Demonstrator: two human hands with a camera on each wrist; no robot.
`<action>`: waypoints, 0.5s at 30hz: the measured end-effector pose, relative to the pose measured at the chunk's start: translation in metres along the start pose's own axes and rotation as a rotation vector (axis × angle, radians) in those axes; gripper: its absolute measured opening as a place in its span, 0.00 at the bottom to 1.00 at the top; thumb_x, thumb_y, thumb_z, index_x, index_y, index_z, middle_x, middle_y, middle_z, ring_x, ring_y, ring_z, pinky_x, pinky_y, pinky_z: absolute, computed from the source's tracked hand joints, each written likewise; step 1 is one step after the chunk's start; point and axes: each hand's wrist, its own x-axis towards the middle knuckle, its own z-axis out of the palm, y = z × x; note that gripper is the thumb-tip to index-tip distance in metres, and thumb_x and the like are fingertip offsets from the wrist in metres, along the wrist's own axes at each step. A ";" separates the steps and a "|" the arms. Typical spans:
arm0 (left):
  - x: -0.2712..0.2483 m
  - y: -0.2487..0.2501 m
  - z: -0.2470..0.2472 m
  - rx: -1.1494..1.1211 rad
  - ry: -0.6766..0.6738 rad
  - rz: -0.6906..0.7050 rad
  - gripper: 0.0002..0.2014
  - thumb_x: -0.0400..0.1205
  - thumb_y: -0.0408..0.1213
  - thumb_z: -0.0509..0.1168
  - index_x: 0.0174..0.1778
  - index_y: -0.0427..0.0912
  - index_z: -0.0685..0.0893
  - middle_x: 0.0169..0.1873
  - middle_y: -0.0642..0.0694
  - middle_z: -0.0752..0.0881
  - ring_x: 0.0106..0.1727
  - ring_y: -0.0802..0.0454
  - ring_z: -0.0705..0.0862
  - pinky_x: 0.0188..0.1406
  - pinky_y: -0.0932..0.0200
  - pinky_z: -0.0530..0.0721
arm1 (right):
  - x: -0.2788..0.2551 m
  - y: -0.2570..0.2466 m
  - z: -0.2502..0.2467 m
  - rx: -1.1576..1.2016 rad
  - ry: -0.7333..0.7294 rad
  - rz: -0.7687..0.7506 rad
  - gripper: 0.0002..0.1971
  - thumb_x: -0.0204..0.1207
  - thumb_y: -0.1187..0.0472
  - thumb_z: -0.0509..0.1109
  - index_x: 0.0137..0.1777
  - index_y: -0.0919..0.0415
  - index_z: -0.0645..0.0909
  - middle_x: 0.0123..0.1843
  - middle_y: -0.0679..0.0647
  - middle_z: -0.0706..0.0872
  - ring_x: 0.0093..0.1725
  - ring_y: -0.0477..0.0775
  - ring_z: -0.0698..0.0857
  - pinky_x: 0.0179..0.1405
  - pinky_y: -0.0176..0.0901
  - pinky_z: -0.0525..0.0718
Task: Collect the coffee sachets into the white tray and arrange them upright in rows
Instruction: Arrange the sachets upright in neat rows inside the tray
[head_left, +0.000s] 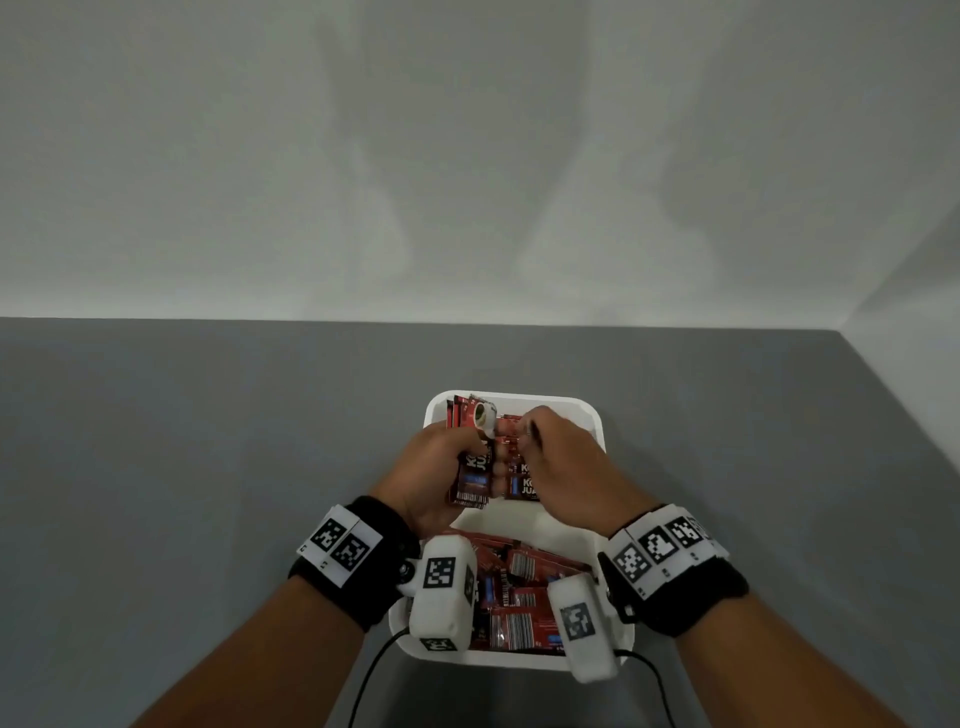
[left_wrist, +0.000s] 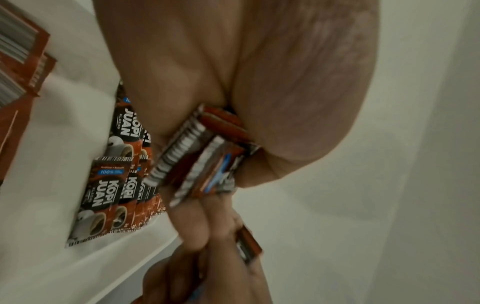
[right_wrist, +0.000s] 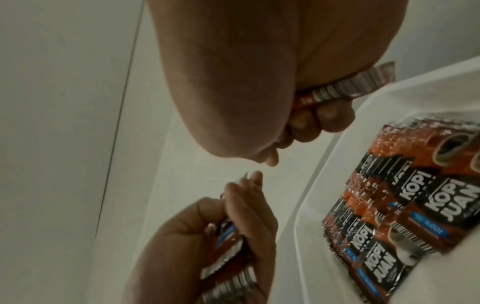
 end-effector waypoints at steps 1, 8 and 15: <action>-0.001 0.000 -0.001 0.006 -0.008 -0.002 0.12 0.84 0.21 0.54 0.54 0.29 0.83 0.38 0.35 0.85 0.30 0.45 0.85 0.27 0.55 0.86 | 0.000 0.000 -0.003 0.077 0.038 0.040 0.11 0.91 0.56 0.55 0.51 0.58 0.77 0.46 0.54 0.86 0.43 0.53 0.84 0.40 0.36 0.79; -0.004 -0.002 -0.001 0.294 -0.099 0.036 0.09 0.87 0.28 0.65 0.62 0.30 0.83 0.43 0.35 0.89 0.34 0.48 0.88 0.25 0.60 0.82 | -0.003 -0.013 -0.010 0.920 0.150 0.273 0.07 0.81 0.63 0.75 0.57 0.61 0.85 0.41 0.58 0.91 0.30 0.51 0.88 0.30 0.45 0.87; 0.004 0.007 -0.017 0.302 0.110 0.162 0.09 0.81 0.22 0.70 0.57 0.28 0.87 0.31 0.39 0.87 0.29 0.48 0.82 0.25 0.57 0.77 | -0.002 0.008 -0.019 0.597 0.220 0.225 0.13 0.71 0.62 0.84 0.51 0.54 0.86 0.39 0.51 0.88 0.37 0.46 0.90 0.36 0.40 0.89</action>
